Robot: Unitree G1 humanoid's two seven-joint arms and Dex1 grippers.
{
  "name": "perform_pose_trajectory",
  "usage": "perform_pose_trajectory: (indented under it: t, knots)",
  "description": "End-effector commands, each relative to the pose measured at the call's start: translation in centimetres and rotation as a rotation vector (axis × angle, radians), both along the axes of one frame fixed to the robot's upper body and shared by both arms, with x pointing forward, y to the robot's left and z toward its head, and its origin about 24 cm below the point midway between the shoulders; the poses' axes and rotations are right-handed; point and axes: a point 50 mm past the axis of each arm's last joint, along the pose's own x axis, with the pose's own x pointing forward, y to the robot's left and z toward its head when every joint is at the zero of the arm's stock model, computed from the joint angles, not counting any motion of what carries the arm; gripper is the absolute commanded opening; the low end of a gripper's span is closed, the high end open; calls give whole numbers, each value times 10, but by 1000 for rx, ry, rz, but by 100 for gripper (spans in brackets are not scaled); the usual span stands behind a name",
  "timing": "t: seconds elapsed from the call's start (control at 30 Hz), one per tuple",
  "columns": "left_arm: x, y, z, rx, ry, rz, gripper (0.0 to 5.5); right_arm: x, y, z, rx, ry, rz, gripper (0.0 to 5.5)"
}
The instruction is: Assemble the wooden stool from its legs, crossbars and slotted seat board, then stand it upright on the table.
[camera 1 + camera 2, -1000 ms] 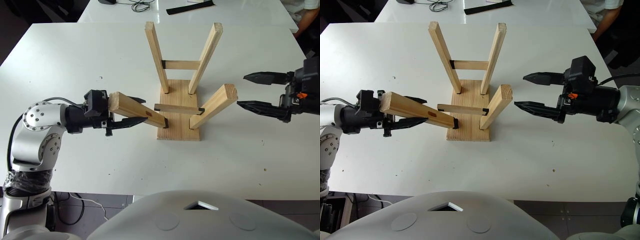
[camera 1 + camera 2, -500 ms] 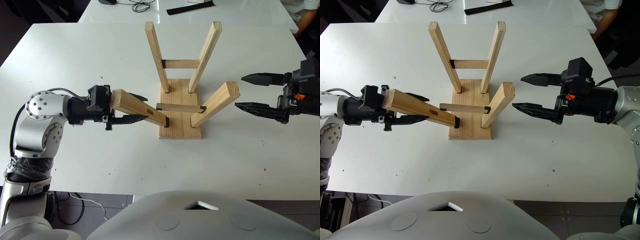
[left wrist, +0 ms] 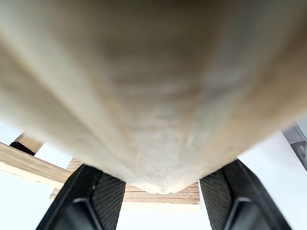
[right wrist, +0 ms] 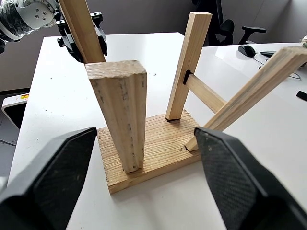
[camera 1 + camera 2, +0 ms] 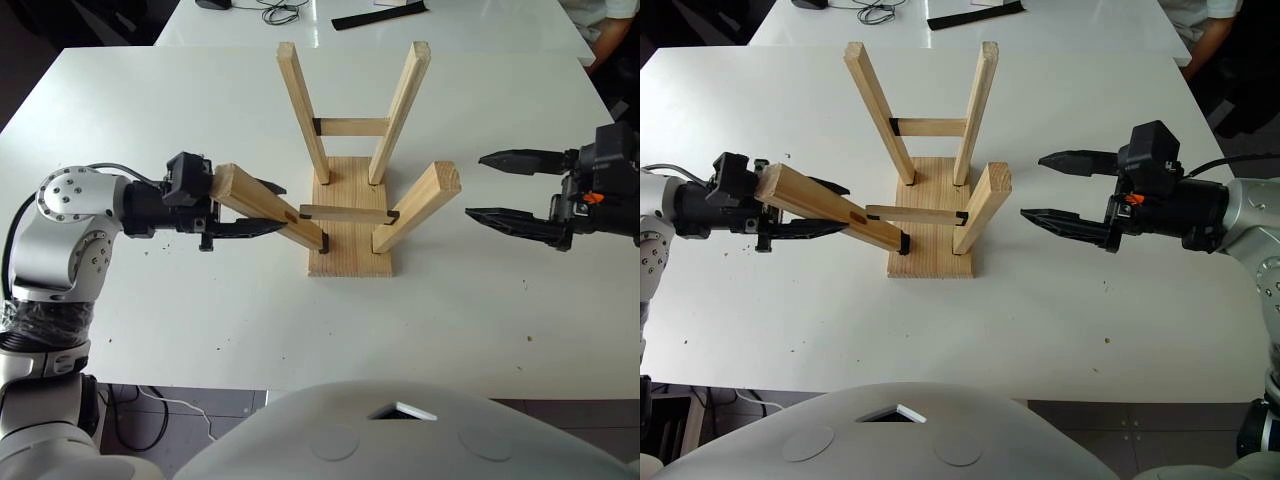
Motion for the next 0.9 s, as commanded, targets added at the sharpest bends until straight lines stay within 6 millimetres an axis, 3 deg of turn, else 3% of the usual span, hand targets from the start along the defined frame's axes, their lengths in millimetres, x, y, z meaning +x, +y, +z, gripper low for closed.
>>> perform_pose_trajectory:
  t: [0.03, 0.3, 0.6, 0.9]
  knots:
    - [1, 0, -22, 118, 114, 22, 206, -1, 2, 2, -3, -13, 2, 376]
    - [3, 8, -26, 222, 111, 8, 206, -2, 1, 2, -2, -16, -3, 376]
    - [13, -6, -29, 210, 122, 10, 206, -4, 12, 12, 44, -67, 36, 376]
    - [26, -22, -31, 214, 95, 121, 206, -5, 36, 64, 370, -249, -9, 376]
